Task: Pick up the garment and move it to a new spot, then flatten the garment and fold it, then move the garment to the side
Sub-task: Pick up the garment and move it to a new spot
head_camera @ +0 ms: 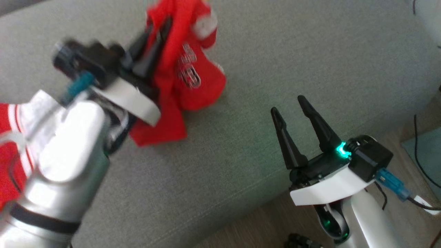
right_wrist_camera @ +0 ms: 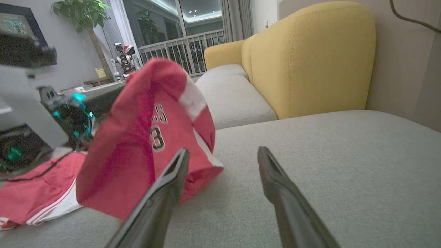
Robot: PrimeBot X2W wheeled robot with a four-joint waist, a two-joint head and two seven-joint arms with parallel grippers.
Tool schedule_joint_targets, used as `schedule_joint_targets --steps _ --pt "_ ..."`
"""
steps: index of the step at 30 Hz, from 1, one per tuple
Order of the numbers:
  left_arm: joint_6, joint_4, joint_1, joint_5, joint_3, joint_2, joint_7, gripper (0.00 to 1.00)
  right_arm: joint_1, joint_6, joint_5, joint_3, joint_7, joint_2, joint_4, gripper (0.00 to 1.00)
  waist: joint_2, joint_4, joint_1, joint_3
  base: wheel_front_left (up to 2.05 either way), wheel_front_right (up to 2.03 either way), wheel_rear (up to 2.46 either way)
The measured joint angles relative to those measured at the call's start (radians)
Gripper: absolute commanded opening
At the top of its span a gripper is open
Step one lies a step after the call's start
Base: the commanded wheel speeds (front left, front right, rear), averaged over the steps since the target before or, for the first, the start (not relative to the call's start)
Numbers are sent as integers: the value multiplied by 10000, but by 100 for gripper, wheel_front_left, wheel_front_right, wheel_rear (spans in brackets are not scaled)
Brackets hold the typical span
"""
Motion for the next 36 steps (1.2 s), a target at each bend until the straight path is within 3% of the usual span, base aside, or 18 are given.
schedule_joint_targets --steps 7,12,13,14,15,16,29,33,36 --pt "0 1480 765 278 -571 -472 -171 0 -283 0 -2 96 0 0 -59 100 0 192 0 574 0 0 0" --pt "0 1599 782 441 -535 -742 -173 0 -409 0 -44 140 0 2 -33 100 0 426 0 583 0 0 0" --pt "0 1586 787 456 -529 -800 -173 10 -408 0 -44 148 0 2 6 100 0 478 0 550 0 0 0" --pt "0 1544 803 541 -502 -851 -173 33 -407 0 -44 151 0 2 48 100 0 523 0 499 0 0 0" --pt "6 1486 820 644 -458 -903 -174 76 -406 0 -44 155 0 2 81 100 0 566 0 443 0 0 0" --pt "86 1425 834 765 -401 -943 -174 100 -403 0 -44 159 0 2 109 100 0 615 0 385 0 0 0" --pt "1570 19 2450 1478 1523 -1260 -178 100 -323 0 -433 40 0 -2 523 100 0 1969 0 -452 0 0 0" --pt "1912 326 3367 1450 2228 -1154 -176 100 -176 0 -573 48 0 -2 614 100 0 2518 -1 -704 0 0 0" --pt "2105 1350 3671 1361 2541 -1012 -174 100 -131 0 -581 96 0 -2 660 100 0 2878 -1 -807 0 0 0"
